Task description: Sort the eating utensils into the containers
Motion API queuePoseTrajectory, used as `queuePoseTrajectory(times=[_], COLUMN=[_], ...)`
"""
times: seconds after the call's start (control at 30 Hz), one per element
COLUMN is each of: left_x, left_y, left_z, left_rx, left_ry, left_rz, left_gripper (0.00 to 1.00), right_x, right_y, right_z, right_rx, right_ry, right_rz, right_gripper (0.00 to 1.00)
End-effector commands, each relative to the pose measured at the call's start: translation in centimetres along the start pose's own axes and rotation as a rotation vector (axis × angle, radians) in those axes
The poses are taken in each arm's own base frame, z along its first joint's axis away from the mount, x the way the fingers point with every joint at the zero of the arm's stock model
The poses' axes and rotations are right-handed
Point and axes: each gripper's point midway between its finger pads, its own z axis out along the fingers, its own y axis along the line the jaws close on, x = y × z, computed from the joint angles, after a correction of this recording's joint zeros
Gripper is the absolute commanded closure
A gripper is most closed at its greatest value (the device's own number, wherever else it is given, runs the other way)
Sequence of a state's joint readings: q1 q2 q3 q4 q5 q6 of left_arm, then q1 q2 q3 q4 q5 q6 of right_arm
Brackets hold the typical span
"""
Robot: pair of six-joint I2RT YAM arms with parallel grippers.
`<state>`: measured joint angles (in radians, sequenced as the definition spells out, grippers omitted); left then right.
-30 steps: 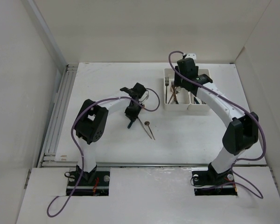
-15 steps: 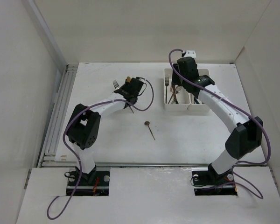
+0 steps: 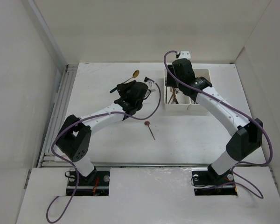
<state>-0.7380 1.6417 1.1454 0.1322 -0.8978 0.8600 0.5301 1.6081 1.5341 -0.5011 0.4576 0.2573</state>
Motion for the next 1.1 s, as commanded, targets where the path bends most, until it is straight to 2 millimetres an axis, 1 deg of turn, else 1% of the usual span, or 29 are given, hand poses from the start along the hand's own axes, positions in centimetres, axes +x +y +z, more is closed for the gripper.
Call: queuePoseTrajectory(times=[0.0,0.03,0.07,0.1,0.13,0.17,0.2,0.23,0.27,0.3,0.33,0.37,0.4,0.43,0.47,0.5,0.53,0.57,0.6,0.67,0.7,0.73,0.77,0.8,0.9,0.93,0.97,1.0,1.07], left_x=[-1.9,-3.4,-3.3,-4.1,-5.4,-6.5,-7.2,-7.8,-8.9,-9.5,-9.8,-10.2,-10.8,-11.1,-10.9,-11.1,-11.3,-11.2,-11.2,-11.5,-11.5,-11.5,-11.7,-11.5,-11.6,-11.4,-11.2,-11.2,-10.9], left_y=[3.2,3.2,3.9,4.2,5.7,5.4,5.2,5.7,5.5,5.3,4.7,4.1,3.6,3.4,2.4,2.9,2.4,2.4,2.4,2.2,2.2,2.2,2.3,1.9,2.4,2.1,2.3,2.3,2.4], left_z=[0.0,-0.1,0.7,0.7,-0.2,-0.3,-0.8,-1.7,-3.4,-4.4,-5.2,-5.8,-7.3,-8.1,-8.2,-8.6,-9.0,-8.9,-8.9,-9.2,-9.3,-9.3,-9.4,-9.3,-9.9,-9.9,-9.5,-9.5,-9.6], left_rx=[-0.015,0.109,0.176,0.266,0.364,0.537,0.624,0.702,0.859,0.947,1.033,1.108,1.241,1.285,1.320,1.328,1.341,1.334,1.334,1.343,1.345,1.345,1.354,1.357,1.367,1.369,1.360,1.360,1.362], left_ry=[-0.011,-0.026,-0.007,-0.014,-0.022,-0.077,-0.099,-0.136,-0.195,-0.214,-0.213,-0.221,-0.217,-0.224,-0.199,-0.216,-0.210,-0.200,-0.200,-0.202,-0.197,-0.196,-0.203,-0.192,-0.210,-0.200,-0.197,-0.197,-0.196], left_rz=[-0.254,-0.287,-0.381,-0.476,-0.637,-0.738,-0.806,-0.868,-0.963,-0.997,-1.030,-1.067,-1.130,-1.153,-1.169,-1.180,-1.171,-1.182,-1.182,-1.174,-1.182,-1.182,-1.188,-1.188,-1.194,-1.194,-1.202,-1.202,-1.207], left_gripper=[1.00,1.00,1.00,1.00,1.00,1.00,1.00,1.00,1.00,1.00,1.00,1.00,1.00,1.00,1.00,1.00,1.00,1.00,1.00,1.00,1.00,1.00,1.00,1.00,1.00,1.00,1.00,1.00,1.00], right_x=[-3.9,-3.8,-3.7,-3.9,-3.9,-3.2,-3.7,-4.1,-3.5,-2.0,-3.1,-2.5,-2.1,-1.9,-1.3,-1.5,-1.0,-1.4,-1.6,-1.4,-1.3,-1.3,-1.7,-0.8,-0.2,0.4,0.5,0.7,0.9], right_y=[-0.1,0.3,0.5,1.1,1.8,4.2,5.5,6.5,9.1,10.3,11.5,12.6,13.9,14.6,15.4,15.8,16.4,17.4,17.7,19.3,19.5,19.9,20.0,20.3,19.6,19.5,19.1,18.8,18.5], right_z=[-2.0,-2.1,-2.4,-2.8,-3.3,-3.9,-4.8,-5.9,-7.6,-8.1,-9.5,-10.0,-11.2,-11.7,-11.8,-12.2,-12.0,-12.3,-12.6,-12.9,-12.0,-11.4,-11.0,-9.9,-8.5,-7.8,-7.4,-7.1,-7.1], right_rx=[-0.022,-0.046,-0.070,-0.106,-0.157,-0.285,-0.369,-0.452,-0.614,-0.688,-0.765,-0.814,-0.867,-0.887,-0.900,-0.915,-0.924,-0.955,-0.974,-1.016,-0.992,-0.961,-0.946,-0.927,-0.847,-0.821,-0.786,-0.769,-0.752], right_ry=[-0.109,-0.103,-0.097,-0.096,-0.093,-0.064,-0.083,-0.100,-0.086,-0.067,-0.126,-0.121,-0.127,-0.135,-0.113,-0.118,-0.102,-0.120,-0.117,-0.118,-0.108,-0.106,-0.115,-0.087,-0.062,-0.044,-0.043,-0.037,-0.034], right_rz=[0.048,0.047,0.046,0.047,0.039,0.027,0.034,0.037,0.021,0.008,0.020,0.023,0.009,0.013,0.020,0.034,0.048,0.068,0.105,0.119,0.133,0.152,0.157,0.166,0.192,0.199,0.202,0.202,0.202], right_gripper=[0.33,0.33,0.33,0.32,0.30,0.28,0.26,0.24,0.17,0.14,0.12,0.12,0.12,0.12,0.12,0.12,0.12,0.12,0.12,0.12,0.12,0.12,0.14,0.16,0.21,0.23,0.26,0.26,0.29])
